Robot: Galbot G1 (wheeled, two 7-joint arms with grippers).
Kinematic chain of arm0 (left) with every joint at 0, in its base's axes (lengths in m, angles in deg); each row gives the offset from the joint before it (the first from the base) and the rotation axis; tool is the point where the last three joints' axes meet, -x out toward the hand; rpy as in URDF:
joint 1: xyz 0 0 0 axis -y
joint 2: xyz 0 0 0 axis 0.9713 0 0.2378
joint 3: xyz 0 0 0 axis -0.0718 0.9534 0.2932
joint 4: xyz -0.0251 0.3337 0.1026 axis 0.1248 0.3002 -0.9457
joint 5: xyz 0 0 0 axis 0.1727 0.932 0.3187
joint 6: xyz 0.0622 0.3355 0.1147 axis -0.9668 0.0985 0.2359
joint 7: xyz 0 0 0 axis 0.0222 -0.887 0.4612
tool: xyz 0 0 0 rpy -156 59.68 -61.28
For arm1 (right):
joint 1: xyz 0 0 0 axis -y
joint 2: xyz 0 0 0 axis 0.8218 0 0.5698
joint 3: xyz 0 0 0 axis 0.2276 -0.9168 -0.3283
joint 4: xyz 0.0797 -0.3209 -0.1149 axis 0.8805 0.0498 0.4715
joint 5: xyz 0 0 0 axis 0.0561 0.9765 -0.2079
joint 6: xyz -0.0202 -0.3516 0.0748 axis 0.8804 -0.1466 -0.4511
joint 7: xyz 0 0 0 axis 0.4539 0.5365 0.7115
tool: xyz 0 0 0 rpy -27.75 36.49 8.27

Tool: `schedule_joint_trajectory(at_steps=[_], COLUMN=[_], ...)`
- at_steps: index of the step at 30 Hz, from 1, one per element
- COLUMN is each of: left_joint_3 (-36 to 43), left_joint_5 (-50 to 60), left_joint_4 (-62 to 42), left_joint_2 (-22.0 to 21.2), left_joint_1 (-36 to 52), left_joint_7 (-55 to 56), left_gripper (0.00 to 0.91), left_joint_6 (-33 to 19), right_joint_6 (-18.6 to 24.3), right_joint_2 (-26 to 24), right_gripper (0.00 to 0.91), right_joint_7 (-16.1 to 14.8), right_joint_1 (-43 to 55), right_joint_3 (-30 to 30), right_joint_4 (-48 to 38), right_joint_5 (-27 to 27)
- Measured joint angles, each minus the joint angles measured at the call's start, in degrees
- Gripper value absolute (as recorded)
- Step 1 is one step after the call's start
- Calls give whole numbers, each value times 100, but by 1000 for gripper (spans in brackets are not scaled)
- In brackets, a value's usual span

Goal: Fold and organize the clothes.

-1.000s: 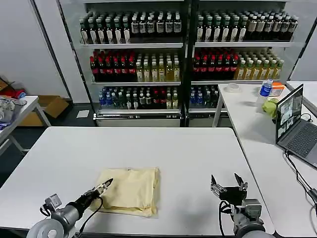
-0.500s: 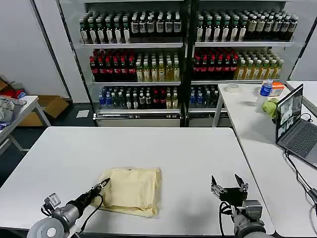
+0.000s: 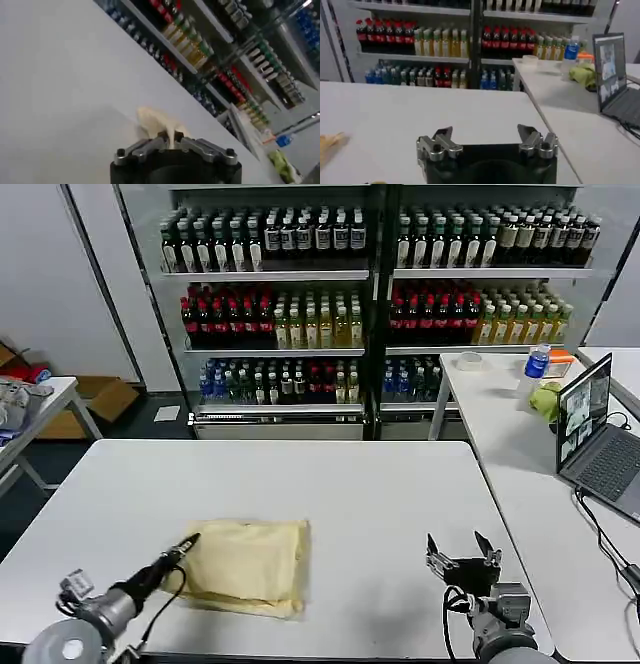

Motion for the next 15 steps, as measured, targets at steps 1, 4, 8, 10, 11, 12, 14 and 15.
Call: schedule_joint_trajectory(at_steps=[1, 4, 8, 10, 11, 12, 14, 15], left_joint_3=[-121, -552, -1180, -1408, -1510, -1585, -1681, -1694], left_joint_5=[0, 48, 264, 396, 482, 564, 803, 934], left_joint_4=[2, -6, -47, -38, -21, 5, 90, 142], left_joint_2=[79, 367, 862, 1119, 1270, 1383, 1565, 1627], left_joint_1=[-26, -122, -188, -190, -186, -183, -209, -226], left_joint_7=[-10, -63, -183, -245, -278, -300, -330, -334], left_gripper=[20, 20, 20, 20, 20, 20, 10, 20], left_joint_6=[2, 11, 17, 19, 19, 19, 15, 7], right_joint_6=[0, 0, 1, 1, 2, 2, 4, 4], right_joint_2=[9, 29, 41, 60, 69, 82, 100, 110], right_gripper=[907, 907, 907, 907, 907, 907, 907, 907], right_joint_7=[-2, -2, -2, -2, -3, -2, -2, -2], right_joint_1=[19, 80, 150, 182, 187, 188, 186, 183], right_joint_3=[-15, -55, -98, -117, -123, -124, -126, -127], right_joint_4=[-13, -43, -74, -87, -88, -88, -88, -88], right_joint_5=[-9, -35, -50, -51, -51, -50, -42, -34])
